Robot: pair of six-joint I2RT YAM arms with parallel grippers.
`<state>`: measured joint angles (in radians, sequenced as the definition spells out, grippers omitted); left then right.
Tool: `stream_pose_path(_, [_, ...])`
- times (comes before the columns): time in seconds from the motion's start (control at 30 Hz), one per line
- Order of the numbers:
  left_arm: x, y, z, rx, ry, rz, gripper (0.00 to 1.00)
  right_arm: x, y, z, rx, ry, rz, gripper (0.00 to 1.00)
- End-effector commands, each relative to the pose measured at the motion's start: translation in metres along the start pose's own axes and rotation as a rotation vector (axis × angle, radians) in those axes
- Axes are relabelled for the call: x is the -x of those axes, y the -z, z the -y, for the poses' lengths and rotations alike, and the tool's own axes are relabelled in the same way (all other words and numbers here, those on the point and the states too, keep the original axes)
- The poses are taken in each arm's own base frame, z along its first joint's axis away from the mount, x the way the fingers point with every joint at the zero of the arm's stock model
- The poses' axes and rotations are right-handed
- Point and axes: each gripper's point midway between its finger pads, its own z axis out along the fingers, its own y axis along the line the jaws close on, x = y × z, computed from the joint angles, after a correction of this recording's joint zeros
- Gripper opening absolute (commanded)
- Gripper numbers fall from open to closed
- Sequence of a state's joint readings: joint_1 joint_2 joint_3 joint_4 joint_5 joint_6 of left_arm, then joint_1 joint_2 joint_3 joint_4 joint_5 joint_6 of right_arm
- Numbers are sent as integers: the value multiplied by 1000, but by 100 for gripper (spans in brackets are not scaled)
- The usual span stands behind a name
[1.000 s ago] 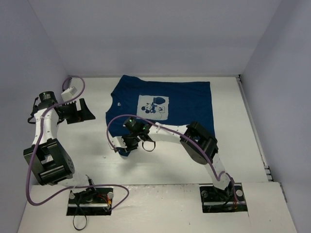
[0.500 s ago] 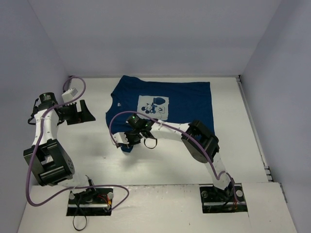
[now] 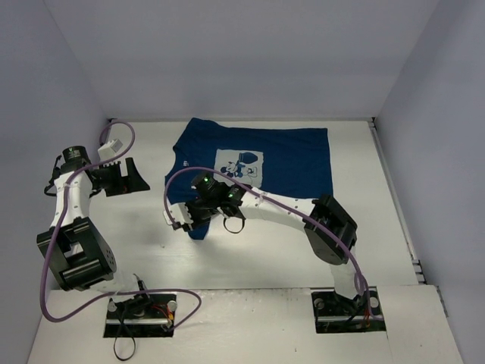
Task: Fold and stack the t-shirts
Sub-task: Flatten out the tshirt
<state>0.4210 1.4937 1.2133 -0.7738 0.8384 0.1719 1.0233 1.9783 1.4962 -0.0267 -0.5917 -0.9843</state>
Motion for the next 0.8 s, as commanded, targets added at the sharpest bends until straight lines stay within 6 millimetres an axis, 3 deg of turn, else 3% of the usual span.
stream_pose_path(0.0, [17, 11, 12, -23, -57, 60, 81, -4, 16, 4, -15, 81, -7, 30])
stream_pose_path(0.13, [17, 12, 13, -25, -58, 61, 81, -30, 10, -7, 14, 99, -54, 36])
stream_pose_path(0.23, [16, 11, 12, -24, -60, 58, 81, -37, 10, -1, 2, 104, -72, 44])
stream_pose_path(0.3, [15, 11, 11, -23, -62, 55, 81, -43, 12, 3, -2, 119, -79, 56])
stream_pose_path(0.4, [13, 10, 11, -23, -63, 52, 81, -49, 15, 6, -10, 136, -93, 61])
stream_pose_path(0.77, [14, 6, 6, -23, -49, 40, 81, -71, 5, 3, 25, 177, -125, 55])
